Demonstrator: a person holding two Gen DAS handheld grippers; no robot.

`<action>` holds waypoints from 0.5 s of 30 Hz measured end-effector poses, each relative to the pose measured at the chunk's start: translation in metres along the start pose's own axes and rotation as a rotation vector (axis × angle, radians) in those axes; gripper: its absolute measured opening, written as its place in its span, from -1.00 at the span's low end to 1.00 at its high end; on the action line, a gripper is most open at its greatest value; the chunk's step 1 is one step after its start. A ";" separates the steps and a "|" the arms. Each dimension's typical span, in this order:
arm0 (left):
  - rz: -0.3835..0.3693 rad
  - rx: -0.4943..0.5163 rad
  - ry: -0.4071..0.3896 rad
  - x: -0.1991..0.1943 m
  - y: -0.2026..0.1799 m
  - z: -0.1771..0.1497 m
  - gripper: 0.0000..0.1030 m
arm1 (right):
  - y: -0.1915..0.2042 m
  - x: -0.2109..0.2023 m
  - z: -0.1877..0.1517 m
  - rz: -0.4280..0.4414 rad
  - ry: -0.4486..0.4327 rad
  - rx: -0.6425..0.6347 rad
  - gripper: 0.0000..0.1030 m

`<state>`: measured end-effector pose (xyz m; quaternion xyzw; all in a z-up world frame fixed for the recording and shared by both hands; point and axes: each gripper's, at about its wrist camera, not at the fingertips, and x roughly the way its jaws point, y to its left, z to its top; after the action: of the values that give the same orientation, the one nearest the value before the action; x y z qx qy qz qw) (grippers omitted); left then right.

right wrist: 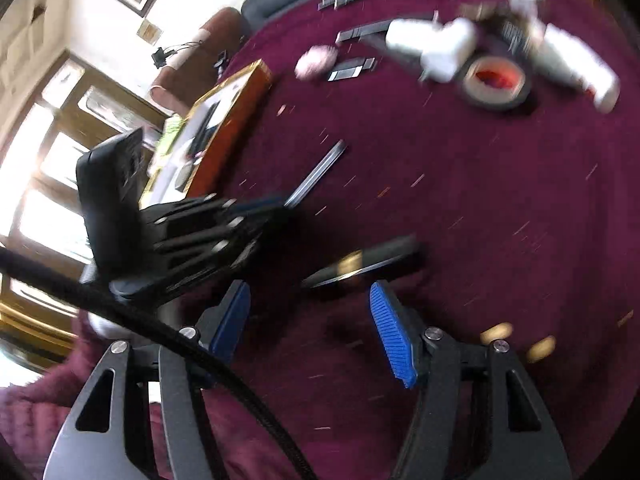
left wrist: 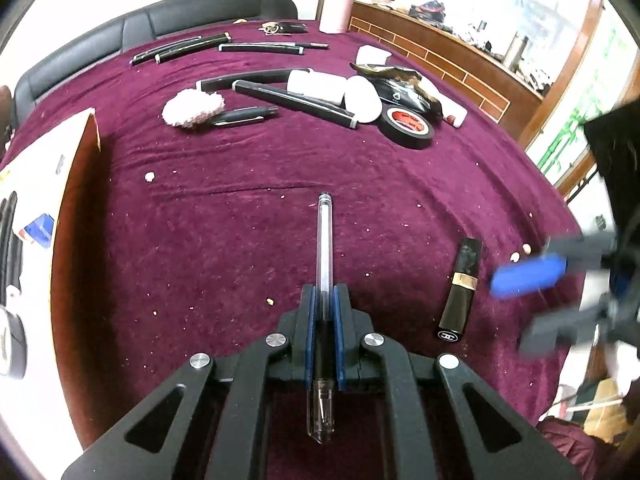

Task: Organize objects
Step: 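Grasp the black gold-banded tube with the right tool while left holds the pen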

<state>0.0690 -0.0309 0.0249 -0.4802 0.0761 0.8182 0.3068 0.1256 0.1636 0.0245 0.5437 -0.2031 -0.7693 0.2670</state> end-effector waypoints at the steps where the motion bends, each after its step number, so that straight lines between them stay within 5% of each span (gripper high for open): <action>1: -0.005 -0.008 -0.004 0.000 0.002 0.000 -0.88 | -0.001 0.006 0.002 -0.045 0.000 0.023 0.23; 6: -0.029 -0.050 -0.031 -0.001 0.008 -0.004 -0.88 | 0.003 0.023 0.022 -0.172 -0.042 0.040 0.10; 10: -0.038 -0.080 -0.036 -0.002 0.011 -0.005 -0.88 | 0.017 0.044 0.042 -0.349 -0.044 -0.076 -0.16; 15: 0.040 -0.024 -0.025 0.001 -0.003 -0.001 -0.88 | 0.032 0.051 0.030 -0.505 -0.056 -0.242 -0.30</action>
<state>0.0706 -0.0286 0.0241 -0.4719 0.0722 0.8310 0.2854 0.0896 0.1072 0.0165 0.5199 0.0251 -0.8448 0.1240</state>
